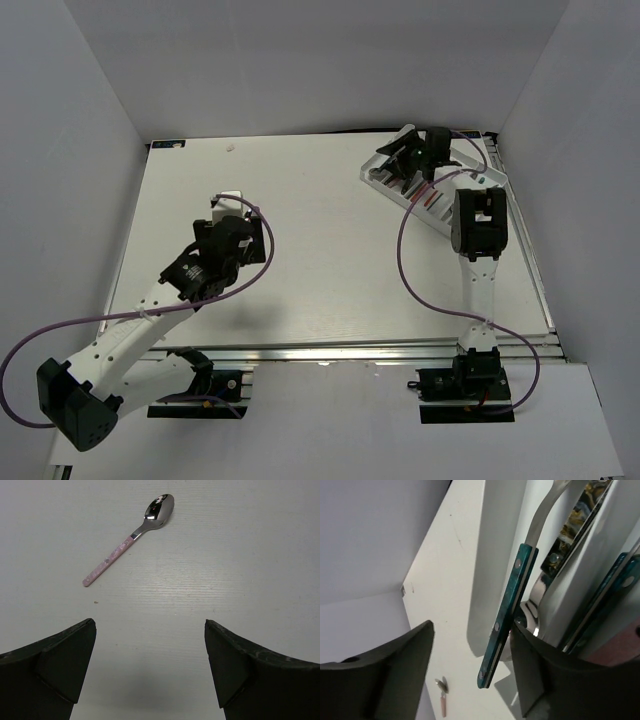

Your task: Sort the eating utensils into containers

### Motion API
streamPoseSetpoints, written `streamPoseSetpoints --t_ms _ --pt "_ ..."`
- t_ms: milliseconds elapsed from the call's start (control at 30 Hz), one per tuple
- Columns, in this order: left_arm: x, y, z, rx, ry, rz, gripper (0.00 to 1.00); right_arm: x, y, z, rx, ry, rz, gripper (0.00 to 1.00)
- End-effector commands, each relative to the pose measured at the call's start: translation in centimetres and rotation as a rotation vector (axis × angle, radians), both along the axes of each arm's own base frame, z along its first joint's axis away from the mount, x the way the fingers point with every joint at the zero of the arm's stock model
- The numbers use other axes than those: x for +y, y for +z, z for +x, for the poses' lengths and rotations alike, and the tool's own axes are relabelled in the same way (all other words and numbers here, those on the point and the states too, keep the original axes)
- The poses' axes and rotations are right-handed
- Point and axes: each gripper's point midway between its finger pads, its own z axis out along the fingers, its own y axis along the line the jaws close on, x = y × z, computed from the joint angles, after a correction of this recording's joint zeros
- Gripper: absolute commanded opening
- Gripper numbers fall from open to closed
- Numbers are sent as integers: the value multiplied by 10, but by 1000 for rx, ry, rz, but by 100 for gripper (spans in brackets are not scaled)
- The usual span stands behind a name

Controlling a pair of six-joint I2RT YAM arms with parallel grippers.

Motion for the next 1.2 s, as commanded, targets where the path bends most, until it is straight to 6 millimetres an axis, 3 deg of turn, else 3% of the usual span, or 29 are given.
streamPoseSetpoints --t_ms 0,67,100,400,467,500,533,567,600,633,667,700,767,800,867,900,933,967,1000,1033,1167 --pt "7 13 4 -39 54 -16 98 0 68 -1 -124 14 -13 70" --pt "11 16 8 -40 80 -23 98 0 74 -6 -123 21 -19 87" --pt "12 14 11 -30 92 -23 98 -1 75 -7 -124 25 -26 89" --pt "29 7 28 17 178 -45 98 -9 74 -26 -16 28 -117 89" --pt "30 15 35 11 182 -51 98 -10 95 -34 -52 36 -122 89" --pt "30 17 38 9 179 -47 98 -9 89 -44 -42 44 -133 89" --pt "28 14 45 26 162 -25 98 -9 116 -53 -110 48 -181 89" --pt "27 12 49 38 151 -12 98 -10 123 -60 -134 51 -217 89" --pt "24 15 56 43 134 -5 98 -12 114 -74 -117 55 -258 89" --pt "23 2 63 91 112 41 98 -14 145 -88 -202 54 -317 89" --pt "19 -3 69 114 85 37 98 -16 149 -98 -218 60 -335 89" --pt "24 -5 78 127 81 37 98 -16 157 -123 -249 80 -336 89" --pt "21 -30 92 201 28 27 98 -15 159 -148 -308 135 -361 89" --pt "29 -38 100 224 28 7 98 -13 160 -173 -323 177 -356 89" --pt "28 -70 108 328 -16 -15 98 -12 154 -197 -342 235 -375 89" --pt "34 -72 116 343 -5 -21 98 -10 166 -215 -378 261 -365 89" --pt "37 -91 117 402 -16 -6 98 -10 145 -230 -357 285 -363 89" --pt "35 -97 120 422 -33 -22 98 -7 140 -243 -352 311 -344 89" --pt "44 -98 127 424 -25 -23 98 -5 151 -254 -406 316 -332 89" --pt "46 -102 130 432 -29 -30 98 -3 136 -267 -400 338 -313 89" --pt "56 -127 136 502 -50 -70 95 4 128 -296 -415 395 -289 89"
